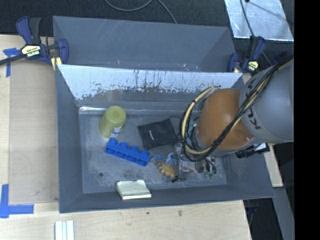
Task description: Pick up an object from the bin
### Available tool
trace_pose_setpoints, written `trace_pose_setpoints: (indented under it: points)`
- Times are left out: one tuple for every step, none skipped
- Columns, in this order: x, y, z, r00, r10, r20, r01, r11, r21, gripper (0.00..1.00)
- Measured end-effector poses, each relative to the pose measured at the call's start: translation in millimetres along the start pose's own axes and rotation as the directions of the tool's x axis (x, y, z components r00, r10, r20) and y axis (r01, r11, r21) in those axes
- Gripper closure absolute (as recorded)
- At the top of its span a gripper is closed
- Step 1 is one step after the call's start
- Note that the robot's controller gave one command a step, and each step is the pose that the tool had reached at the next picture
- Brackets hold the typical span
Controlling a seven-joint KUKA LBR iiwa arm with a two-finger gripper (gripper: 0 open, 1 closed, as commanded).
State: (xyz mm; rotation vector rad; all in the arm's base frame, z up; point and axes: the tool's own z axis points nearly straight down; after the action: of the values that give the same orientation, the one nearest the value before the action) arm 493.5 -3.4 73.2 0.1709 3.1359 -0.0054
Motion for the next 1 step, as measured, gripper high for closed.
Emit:
trace_pose_setpoints:
  points:
    - [0.9, -0.1, -3.2, 1.0, 0.0, -0.001, 0.0, 1.0, 0.0, 1.0]
